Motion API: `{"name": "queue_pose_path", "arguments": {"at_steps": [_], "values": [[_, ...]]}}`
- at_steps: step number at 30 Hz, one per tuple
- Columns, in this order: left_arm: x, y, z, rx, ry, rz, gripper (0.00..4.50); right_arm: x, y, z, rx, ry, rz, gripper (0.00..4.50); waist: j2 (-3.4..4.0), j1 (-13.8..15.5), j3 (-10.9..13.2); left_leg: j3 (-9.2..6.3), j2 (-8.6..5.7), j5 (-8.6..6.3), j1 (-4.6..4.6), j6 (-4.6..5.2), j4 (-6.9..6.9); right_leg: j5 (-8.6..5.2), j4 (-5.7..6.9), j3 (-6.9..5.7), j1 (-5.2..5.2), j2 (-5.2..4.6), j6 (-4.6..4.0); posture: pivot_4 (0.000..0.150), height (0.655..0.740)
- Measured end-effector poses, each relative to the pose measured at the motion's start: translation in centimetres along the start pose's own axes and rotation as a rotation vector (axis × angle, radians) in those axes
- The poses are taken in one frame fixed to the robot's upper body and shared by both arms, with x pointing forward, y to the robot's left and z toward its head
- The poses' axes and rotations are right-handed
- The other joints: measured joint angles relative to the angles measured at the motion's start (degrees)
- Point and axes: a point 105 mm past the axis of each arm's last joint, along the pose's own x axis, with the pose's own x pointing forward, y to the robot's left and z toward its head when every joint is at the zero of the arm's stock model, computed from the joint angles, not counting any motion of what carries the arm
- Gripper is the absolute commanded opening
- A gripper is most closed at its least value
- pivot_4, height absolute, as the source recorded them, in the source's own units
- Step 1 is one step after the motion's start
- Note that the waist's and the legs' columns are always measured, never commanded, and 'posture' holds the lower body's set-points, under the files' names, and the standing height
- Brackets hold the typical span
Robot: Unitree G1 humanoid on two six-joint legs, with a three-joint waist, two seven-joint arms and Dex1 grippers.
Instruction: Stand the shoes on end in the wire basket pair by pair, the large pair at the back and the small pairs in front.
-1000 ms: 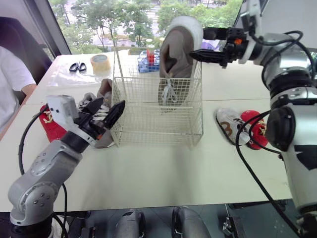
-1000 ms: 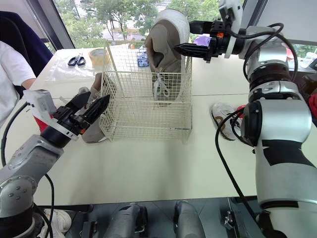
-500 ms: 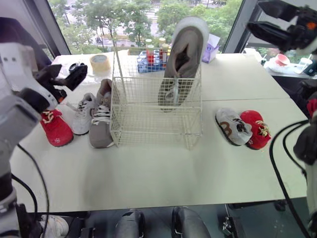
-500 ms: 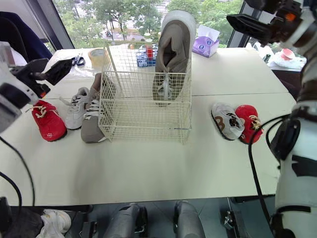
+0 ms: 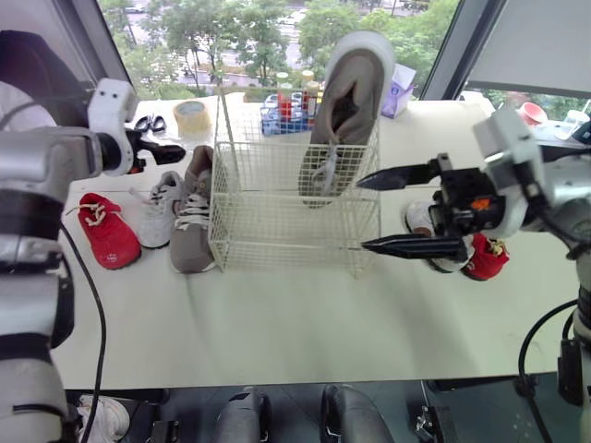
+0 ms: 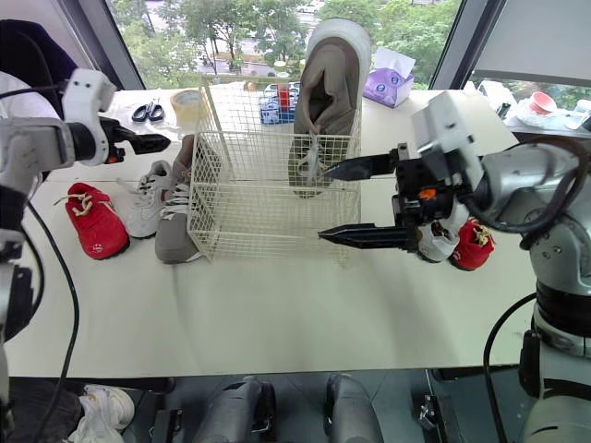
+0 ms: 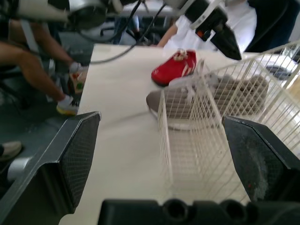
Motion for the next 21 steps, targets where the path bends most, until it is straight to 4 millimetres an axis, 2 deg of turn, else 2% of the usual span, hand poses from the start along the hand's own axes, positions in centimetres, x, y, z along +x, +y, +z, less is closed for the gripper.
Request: {"name": "queue_pose_path", "arguments": {"at_steps": [4,8,11,17,19,21], "values": [[2.3,-0.9,-0.9,0.003,0.053,-0.06,4.5,0.6,0.1,0.2,-0.002,-0.044,-0.028,4.47,-0.04,0.1,0.0,0.01,0.0,-0.02,0.0,0.04,0.02,0.0,-0.02,0.01,0.03,0.0,0.0,0.15,0.74],[5.1,-2.4,-3.9,0.008,0.142,-0.094,4.5,1.0,0.2,0.4,0.0,-0.071,-0.055,4.47,-0.08,0.0,0.0,-0.04,0.0,-0.13,-0.02,0.25,0.06,0.01,-0.01,0.01,0.02,-0.01,0.01,0.15,0.74],[6.2,-2.7,-5.0,0.009,0.159,-0.066,3.6,1.0,-0.1,0.3,0.008,-0.075,-0.088,4.5,-0.09,0.1,0.0,-0.08,0.0,-0.16,0.04,0.3,0.09,0.01,0.09,0.02,0.06,-0.05,0.01,0.15,0.74],[6.8,-2.7,-5.2,-0.034,0.13,-0.033,0.99,1.1,-0.1,0.6,-0.005,-0.087,-0.107,4.5,-0.15,0.3,0.0,-0.26,0.0,-0.17,0.07,0.35,0.25,0.01,0.37,-0.03,0.13,-0.2,0.02,0.15,0.74],[6.8,-2.6,-5.2,-0.054,0.12,-0.031,0.47,1.1,-0.1,0.6,-0.009,-0.087,-0.112,4.5,-0.15,0.3,0.0,-0.29,0.01,-0.17,0.06,0.35,0.3,0.01,0.41,-0.04,0.12,-0.21,0.02,0.15,0.74],[6.8,-2.5,-5.1,-0.083,0.105,-0.026,0.4,1.0,-0.1,0.5,-0.004,-0.081,-0.111,4.5,-0.16,0.3,0.0,-0.31,0.01,-0.17,0.04,0.35,0.32,0.01,0.42,-0.06,0.11,-0.21,0.02,0.15,0.74]]}}
